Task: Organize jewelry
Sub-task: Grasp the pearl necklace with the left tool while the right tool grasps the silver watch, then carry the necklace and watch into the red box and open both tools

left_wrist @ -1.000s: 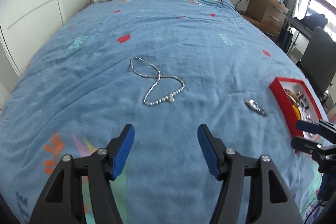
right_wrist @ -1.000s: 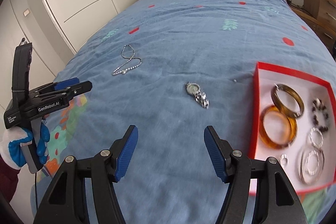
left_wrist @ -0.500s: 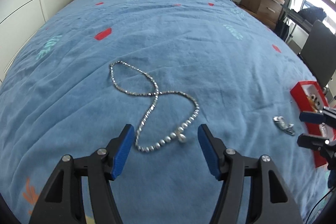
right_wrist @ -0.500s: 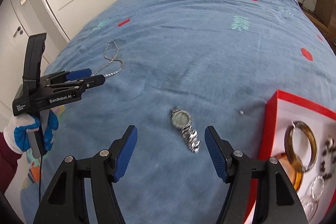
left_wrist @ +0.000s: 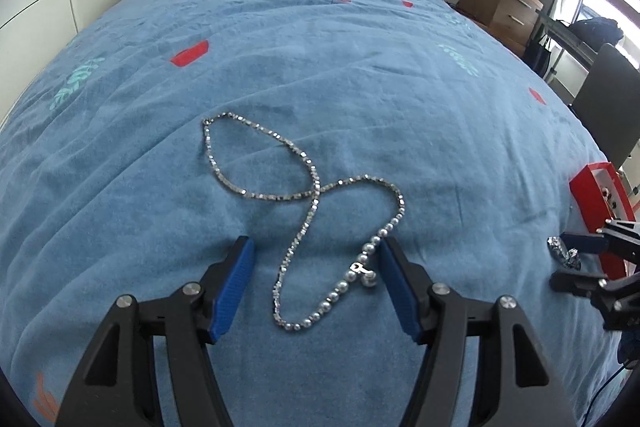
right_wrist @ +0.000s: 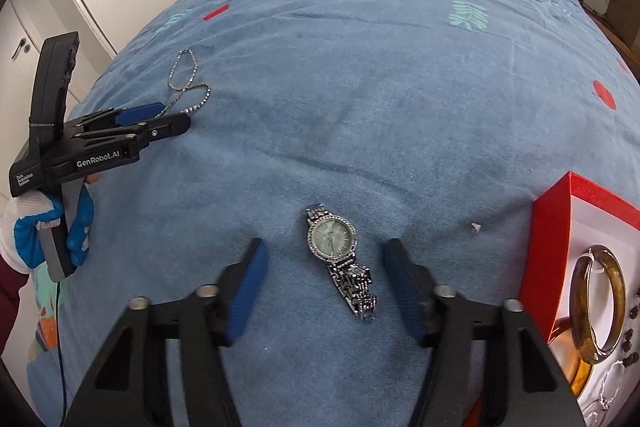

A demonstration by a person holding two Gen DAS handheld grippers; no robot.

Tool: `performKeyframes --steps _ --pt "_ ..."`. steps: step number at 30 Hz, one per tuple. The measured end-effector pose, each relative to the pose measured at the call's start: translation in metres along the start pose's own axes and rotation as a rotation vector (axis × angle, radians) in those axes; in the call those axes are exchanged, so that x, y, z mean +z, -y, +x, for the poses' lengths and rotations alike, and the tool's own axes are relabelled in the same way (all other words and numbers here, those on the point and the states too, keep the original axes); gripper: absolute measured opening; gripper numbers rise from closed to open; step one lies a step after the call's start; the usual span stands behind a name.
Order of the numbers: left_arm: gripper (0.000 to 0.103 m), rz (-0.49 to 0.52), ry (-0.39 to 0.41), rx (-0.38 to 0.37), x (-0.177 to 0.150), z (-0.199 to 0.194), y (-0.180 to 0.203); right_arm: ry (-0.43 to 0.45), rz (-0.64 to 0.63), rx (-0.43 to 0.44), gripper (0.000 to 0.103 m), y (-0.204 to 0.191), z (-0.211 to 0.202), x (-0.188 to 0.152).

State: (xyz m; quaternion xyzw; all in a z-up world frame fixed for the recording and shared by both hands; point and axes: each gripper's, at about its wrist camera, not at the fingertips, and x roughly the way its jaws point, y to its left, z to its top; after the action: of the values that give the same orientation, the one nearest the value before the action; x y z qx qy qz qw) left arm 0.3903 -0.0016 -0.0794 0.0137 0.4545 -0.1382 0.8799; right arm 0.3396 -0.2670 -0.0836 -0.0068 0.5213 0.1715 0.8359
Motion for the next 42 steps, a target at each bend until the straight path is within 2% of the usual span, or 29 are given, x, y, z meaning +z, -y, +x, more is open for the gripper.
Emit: performKeyframes --steps 3,4,5,7,10,21,28,42 --pt "0.058 0.009 0.001 0.014 -0.002 -0.001 0.004 0.0 0.018 0.007 0.033 0.004 0.0 0.001" --pt "0.049 0.008 0.002 0.014 -0.003 -0.002 0.005 -0.001 0.022 0.01 0.026 0.005 0.0 0.001" --pt "0.043 0.005 0.004 0.011 -0.003 -0.004 0.005 -0.002 0.026 0.017 0.024 0.007 -0.001 0.001" --pt "0.015 0.003 0.001 0.002 -0.004 -0.007 0.005 -0.003 0.025 0.026 0.024 0.006 -0.003 0.0" --pt "0.01 0.013 -0.007 -0.001 -0.007 -0.013 0.008 0.005 0.014 0.032 0.024 0.001 -0.006 -0.005" --pt "0.01 -0.05 0.036 -0.025 -0.038 -0.079 0.016 0.085 0.047 0.089 0.023 -0.026 -0.043 -0.036" --pt "0.01 -0.037 0.083 -0.036 -0.049 -0.132 0.032 0.127 0.038 0.092 0.023 -0.046 -0.081 -0.049" --pt "0.009 0.014 0.221 -0.079 -0.031 -0.239 0.084 0.265 0.033 0.051 0.023 -0.055 -0.179 -0.072"
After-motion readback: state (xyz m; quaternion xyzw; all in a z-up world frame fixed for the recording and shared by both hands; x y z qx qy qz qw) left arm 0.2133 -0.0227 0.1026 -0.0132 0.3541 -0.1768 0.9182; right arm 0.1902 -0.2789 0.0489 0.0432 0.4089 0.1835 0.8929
